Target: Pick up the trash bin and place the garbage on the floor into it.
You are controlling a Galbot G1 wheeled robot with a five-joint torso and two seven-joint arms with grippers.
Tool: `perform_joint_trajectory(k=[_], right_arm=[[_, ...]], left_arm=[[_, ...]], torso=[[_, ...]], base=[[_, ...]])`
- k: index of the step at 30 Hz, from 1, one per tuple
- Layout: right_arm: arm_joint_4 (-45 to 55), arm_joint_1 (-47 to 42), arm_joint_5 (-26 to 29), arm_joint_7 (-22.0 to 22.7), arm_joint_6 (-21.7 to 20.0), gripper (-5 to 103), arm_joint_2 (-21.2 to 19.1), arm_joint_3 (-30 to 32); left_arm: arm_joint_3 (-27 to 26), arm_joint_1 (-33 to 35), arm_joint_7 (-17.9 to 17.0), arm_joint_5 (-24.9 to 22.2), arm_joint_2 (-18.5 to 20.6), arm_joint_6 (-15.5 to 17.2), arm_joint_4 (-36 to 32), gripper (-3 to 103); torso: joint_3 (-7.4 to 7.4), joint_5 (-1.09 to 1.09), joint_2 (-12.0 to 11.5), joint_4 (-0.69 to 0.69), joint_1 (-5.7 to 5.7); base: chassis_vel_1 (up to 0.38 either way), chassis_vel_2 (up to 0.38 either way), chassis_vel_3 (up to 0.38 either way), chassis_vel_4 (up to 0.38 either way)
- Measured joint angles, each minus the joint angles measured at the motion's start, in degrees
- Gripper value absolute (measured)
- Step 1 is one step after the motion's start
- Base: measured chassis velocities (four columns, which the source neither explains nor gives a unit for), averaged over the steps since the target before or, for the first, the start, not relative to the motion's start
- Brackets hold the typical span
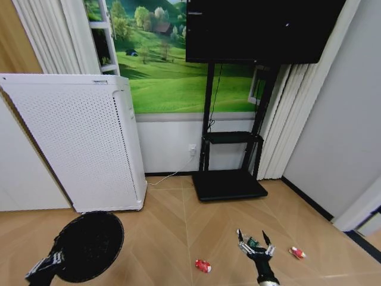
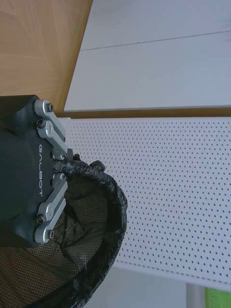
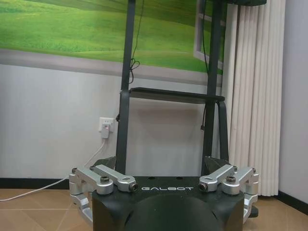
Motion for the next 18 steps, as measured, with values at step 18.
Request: perform_joint_trajectory(k=[18], right_arm=[[-12.9, 7.0, 0.8, -0.7, -3.8, 100, -3.9, -3.2]], left_arm=[[0.3, 1.6, 1.3, -1.7, -0.8, -1.6, -0.3, 6]], torso=[[0.0, -0.03, 0.0, -0.04, 0.0]], base=[[0.259, 0.245, -0.242, -0.256]])
